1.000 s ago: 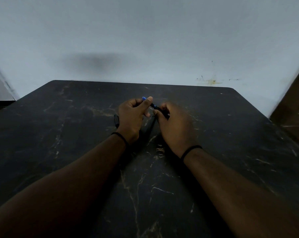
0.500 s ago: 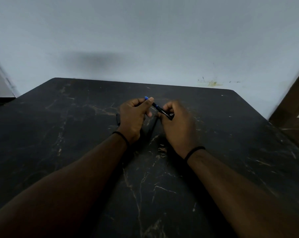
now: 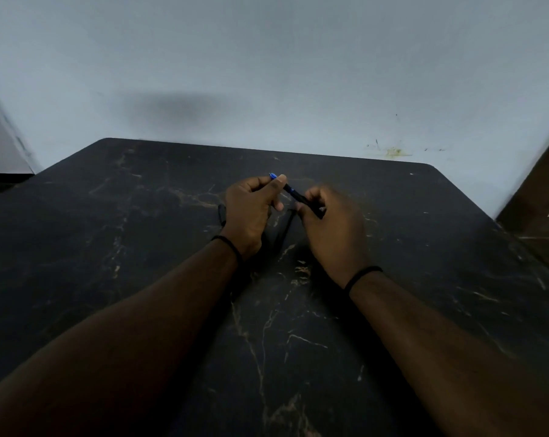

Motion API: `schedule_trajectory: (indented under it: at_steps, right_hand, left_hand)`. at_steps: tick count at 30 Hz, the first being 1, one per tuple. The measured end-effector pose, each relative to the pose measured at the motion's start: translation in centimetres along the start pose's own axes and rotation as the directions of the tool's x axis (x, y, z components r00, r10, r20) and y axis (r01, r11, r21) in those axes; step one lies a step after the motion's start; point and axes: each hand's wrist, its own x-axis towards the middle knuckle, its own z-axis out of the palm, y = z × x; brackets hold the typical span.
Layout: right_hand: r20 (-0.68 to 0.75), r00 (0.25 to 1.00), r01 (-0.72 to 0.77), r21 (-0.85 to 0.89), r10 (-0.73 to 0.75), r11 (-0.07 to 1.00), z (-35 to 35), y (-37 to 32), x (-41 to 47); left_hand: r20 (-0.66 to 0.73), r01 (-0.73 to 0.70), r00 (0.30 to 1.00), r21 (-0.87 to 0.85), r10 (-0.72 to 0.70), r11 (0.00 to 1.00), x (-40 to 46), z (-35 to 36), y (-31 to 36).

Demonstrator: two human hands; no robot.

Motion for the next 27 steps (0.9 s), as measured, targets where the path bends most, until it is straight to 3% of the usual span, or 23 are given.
schedule_trajectory:
  at_steps: [3,8,16,20,27]
  right_hand:
    - [0.029,0.999,0.041,-0.044,-0.04,0.998,-0.17,-0.31,-0.15]
    - [0.013,0.999,-0.052,0.017,0.051,0.999,-0.19,-0.39,-0.19]
    - [0.044,0.999,0.023,-0.073,-0.02,0.997,-0.17,-0.44,-0.06]
    - [-0.007,0.998,-0.069,0.011,0.069,0.998,-0.23,-0.36,-0.21]
    - [0.022,1.0,0.008,-0.014,-0.008,1.0,-0.62,-0.67,-0.24]
  left_hand:
    - [-0.005,0.011,1.0,-0.01,-0.012,1.0,0.03,0.0,0.1]
    - [-0.005,0.011,1.0,-0.017,-0.011,1.0,0.05,0.12,-0.13]
    - [0.003,0.007,1.0,-0.017,-0.007,1.0,0.22,0.0,-0.29]
    - [-0.006,-0.002,1.0,-0.012,0.002,1.0,0.14,0.15,-0.14]
    - [-0.005,0.01,1.0,-0.002,-0.01,1.0,0.14,0.02,-0.07]
